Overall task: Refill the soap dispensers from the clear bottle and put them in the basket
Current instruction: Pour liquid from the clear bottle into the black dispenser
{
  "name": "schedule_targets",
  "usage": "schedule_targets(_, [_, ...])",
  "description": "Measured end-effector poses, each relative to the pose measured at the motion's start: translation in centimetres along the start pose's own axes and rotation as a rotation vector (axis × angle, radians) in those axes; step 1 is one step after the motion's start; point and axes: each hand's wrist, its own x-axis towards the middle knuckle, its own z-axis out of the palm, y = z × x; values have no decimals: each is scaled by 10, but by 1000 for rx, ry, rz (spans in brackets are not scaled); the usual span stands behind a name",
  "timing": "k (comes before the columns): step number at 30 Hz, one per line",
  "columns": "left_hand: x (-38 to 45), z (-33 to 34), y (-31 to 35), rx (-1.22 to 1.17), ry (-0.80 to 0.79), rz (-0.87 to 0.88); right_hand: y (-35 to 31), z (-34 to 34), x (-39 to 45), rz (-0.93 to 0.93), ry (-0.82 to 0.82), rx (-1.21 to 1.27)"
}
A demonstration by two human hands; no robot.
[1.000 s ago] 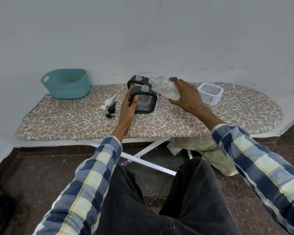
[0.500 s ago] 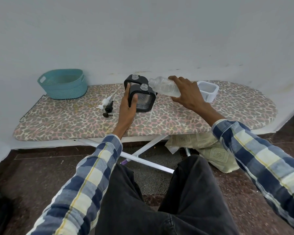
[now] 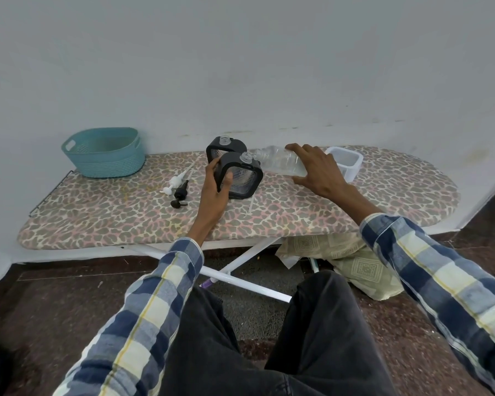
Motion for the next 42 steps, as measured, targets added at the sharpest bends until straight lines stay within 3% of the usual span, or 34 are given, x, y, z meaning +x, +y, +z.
schedule_targets(21, [4, 1, -6, 100, 5, 11, 0, -17, 1, -24, 4, -66])
schedule_targets(42, [13, 1, -6, 50, -16, 18, -5, -30, 8, -20, -39, -126])
